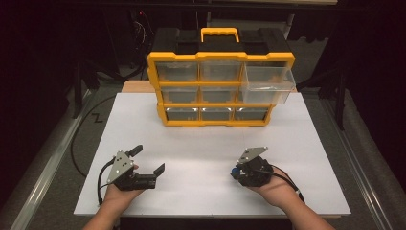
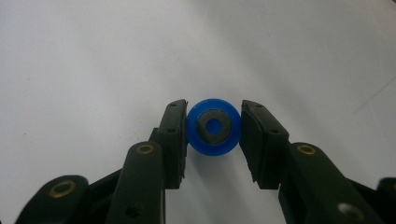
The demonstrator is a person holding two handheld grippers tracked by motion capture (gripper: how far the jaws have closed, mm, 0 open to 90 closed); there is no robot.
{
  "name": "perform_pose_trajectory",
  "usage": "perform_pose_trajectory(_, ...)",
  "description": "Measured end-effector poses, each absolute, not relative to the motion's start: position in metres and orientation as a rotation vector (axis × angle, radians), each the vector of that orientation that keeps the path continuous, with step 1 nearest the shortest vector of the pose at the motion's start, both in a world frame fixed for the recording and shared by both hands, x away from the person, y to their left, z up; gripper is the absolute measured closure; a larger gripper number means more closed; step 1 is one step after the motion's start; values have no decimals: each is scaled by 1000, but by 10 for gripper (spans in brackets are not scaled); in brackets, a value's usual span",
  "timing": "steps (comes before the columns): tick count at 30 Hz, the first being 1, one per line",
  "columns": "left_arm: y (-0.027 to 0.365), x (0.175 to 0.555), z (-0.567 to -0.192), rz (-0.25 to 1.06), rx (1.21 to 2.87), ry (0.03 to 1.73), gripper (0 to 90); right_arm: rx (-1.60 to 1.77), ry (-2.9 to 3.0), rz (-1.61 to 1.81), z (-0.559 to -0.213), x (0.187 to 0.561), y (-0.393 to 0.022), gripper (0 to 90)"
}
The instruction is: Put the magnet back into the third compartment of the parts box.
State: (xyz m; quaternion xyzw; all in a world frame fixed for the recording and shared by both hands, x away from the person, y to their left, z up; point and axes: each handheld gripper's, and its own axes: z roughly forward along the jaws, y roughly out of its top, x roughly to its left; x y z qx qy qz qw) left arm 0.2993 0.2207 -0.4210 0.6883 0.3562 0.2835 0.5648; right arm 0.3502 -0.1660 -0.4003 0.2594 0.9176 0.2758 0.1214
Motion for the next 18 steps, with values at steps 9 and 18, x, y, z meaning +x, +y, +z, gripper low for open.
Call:
perform_pose_trajectory(9,220,299,-421,669,1616,839,2,792,2682,788,-397,351,-179,651)
perform_pose_trajectory(18,220,299,-421,668,1621,837,2,802,2683,757,-391,356,-192,650)
